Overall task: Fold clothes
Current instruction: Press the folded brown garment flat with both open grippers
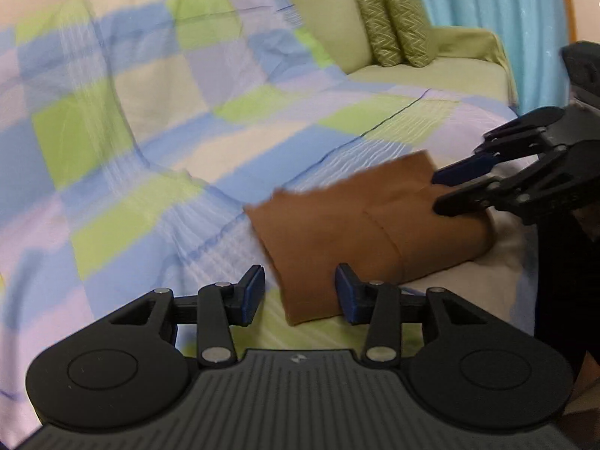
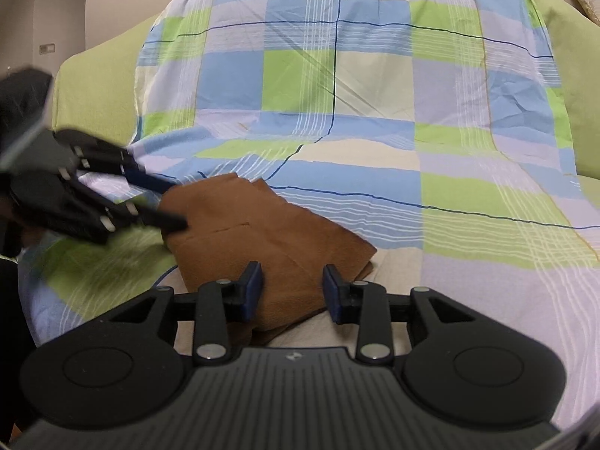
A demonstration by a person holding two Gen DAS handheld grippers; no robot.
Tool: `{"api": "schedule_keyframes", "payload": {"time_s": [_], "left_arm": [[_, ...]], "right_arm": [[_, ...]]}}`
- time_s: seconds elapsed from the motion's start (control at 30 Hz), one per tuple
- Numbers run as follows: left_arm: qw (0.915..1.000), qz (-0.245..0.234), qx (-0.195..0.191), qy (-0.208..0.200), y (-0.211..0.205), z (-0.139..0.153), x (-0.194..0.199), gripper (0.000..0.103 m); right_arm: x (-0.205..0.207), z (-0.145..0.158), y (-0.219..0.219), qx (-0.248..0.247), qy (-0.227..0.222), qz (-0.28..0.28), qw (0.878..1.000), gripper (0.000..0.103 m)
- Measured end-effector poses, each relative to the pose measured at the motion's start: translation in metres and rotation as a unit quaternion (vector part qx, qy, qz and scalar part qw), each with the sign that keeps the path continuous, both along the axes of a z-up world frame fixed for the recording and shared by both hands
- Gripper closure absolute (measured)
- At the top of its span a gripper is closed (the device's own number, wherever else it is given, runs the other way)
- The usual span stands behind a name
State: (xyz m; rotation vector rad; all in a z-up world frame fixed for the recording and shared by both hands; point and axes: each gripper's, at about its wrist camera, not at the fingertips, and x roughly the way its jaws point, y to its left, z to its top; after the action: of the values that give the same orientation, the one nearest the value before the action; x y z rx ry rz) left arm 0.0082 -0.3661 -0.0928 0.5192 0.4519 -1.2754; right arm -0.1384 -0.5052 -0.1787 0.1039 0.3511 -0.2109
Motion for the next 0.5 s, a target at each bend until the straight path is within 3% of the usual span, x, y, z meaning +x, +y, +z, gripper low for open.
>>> {"api": "schedule_keyframes", "payload": {"time_s": [0.07,0.5], "left_arm": [[0.9995,0.013,0.001,0.029,-0.0015,0.0021,0.0066,0.05],[0.998,0.04,0.014,0.048,-0.0062,0.0045,0.0121,0.049]], "right_arm": [[0.0013,0.0024,0.0018,-0.005,0.007,-0.001,1.0,0.072],[0.0047,0.01,0.0064,0.009,0.033,-0.023,0.999,0.07]]}}
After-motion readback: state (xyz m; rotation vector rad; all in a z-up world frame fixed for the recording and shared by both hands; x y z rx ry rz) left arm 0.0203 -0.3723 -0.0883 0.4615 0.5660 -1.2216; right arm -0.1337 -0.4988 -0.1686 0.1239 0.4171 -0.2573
